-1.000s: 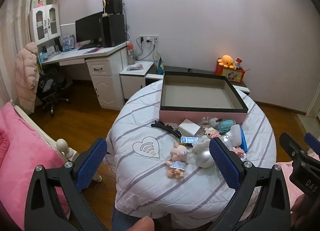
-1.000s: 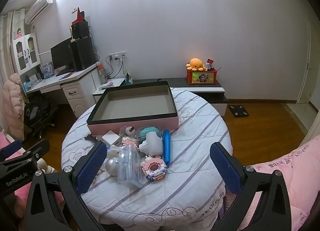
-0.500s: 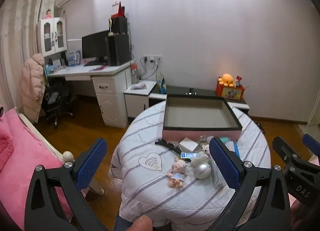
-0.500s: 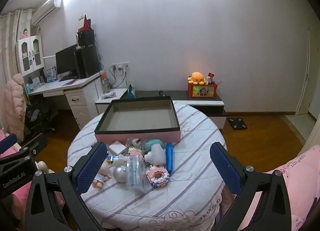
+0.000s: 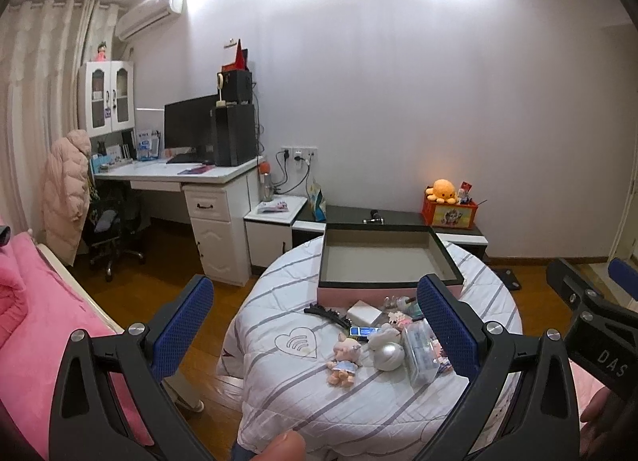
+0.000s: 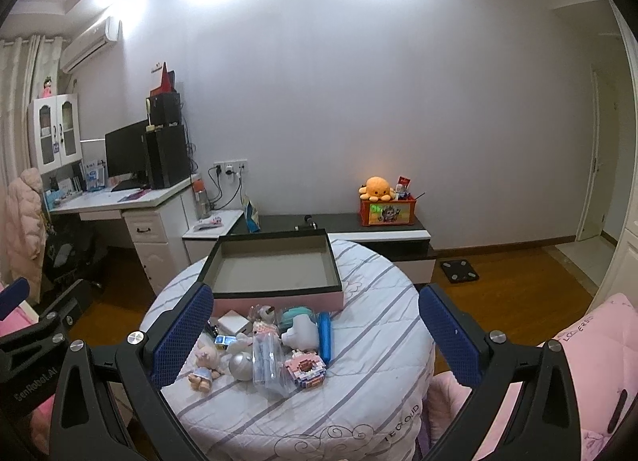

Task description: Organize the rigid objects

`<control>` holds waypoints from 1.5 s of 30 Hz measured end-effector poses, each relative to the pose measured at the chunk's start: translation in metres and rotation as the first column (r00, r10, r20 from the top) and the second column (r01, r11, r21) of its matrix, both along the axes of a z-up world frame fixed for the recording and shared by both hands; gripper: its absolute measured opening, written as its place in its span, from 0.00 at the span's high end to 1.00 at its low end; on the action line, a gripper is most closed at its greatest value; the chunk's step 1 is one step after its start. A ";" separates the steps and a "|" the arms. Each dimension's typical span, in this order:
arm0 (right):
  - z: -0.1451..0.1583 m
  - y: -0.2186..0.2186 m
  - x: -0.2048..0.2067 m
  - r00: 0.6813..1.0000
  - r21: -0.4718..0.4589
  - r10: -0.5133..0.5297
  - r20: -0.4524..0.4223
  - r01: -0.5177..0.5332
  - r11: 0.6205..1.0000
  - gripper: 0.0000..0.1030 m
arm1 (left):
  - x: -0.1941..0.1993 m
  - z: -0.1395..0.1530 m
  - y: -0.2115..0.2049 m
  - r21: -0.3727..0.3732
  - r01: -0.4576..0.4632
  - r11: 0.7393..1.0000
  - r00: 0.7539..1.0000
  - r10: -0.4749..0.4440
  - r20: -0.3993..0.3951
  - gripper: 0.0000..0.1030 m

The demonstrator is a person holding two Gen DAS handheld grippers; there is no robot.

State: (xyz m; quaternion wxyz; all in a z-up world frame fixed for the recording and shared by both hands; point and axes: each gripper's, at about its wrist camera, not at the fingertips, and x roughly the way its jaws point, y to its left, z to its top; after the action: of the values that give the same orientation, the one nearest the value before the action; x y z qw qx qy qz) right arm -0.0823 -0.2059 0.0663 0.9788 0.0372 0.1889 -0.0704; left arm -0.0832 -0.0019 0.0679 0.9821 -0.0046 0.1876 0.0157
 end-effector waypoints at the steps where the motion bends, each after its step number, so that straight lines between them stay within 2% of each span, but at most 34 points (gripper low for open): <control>1: 0.001 0.000 -0.001 1.000 -0.001 -0.002 0.006 0.002 1.000 0.00 | -0.001 0.000 0.000 0.001 0.001 1.000 1.000 -0.001 0.004 0.00; 9: 0.005 0.004 -0.016 0.999 -0.006 -0.007 0.033 0.007 1.000 0.00 | -0.008 0.000 -0.001 -0.003 0.008 1.000 1.000 -0.008 0.008 0.00; 29: 0.011 0.003 -0.013 0.999 -0.008 -0.009 0.047 0.009 1.000 0.00 | -0.010 -0.002 0.003 -0.002 0.001 1.000 1.000 -0.001 0.006 0.00; 45: -0.008 -0.002 0.019 1.000 0.001 0.003 -0.018 -0.003 1.000 0.00 | 0.028 -0.022 0.000 0.006 -0.004 1.000 0.998 0.004 -0.066 0.00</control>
State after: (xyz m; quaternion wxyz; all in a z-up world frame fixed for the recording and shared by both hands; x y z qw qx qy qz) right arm -0.0636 -0.2077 0.0586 0.9772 0.0367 0.1976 -0.0689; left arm -0.0554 -0.0018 0.0455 0.9754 -0.0017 0.2197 0.0182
